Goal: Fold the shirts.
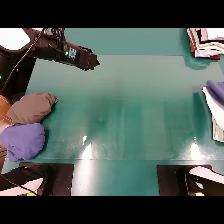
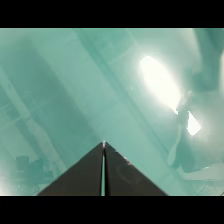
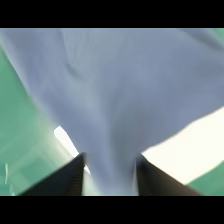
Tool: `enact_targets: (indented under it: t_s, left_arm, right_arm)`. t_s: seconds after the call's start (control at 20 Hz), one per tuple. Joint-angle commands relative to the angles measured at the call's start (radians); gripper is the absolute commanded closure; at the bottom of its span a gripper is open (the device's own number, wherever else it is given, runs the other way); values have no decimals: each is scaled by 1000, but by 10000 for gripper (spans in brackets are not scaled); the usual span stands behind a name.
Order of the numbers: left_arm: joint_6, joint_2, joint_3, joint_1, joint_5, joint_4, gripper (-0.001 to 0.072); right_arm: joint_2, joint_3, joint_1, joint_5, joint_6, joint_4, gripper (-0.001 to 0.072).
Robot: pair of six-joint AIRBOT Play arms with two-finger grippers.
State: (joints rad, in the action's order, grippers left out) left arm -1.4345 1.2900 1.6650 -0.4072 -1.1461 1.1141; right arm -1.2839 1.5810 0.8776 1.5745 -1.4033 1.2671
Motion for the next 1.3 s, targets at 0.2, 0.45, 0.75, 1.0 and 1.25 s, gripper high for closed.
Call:
enact_targets:
  t_s: [0.2,0.45,0.75,1.0,1.25]
  left_arm:
    - [14,0,0,0,-7,0,681]
    - [14,0,0,0,-5,0,681]
    - [13,0,0,0,-3,2,681]
    - [13,0,0,0,16,1,681]
    - [13,0,0,0,47,1,681]
  right_arm:
    - [168,-264,195,-44,-7,-52,147]
    - [174,-167,15,-76,-6,-285,149]
    - [174,-83,-481,-128,-4,-297,161]
    - [174,-83,-774,-212,-2,-297,599]
    - [174,-84,-871,-217,-1,-297,697]
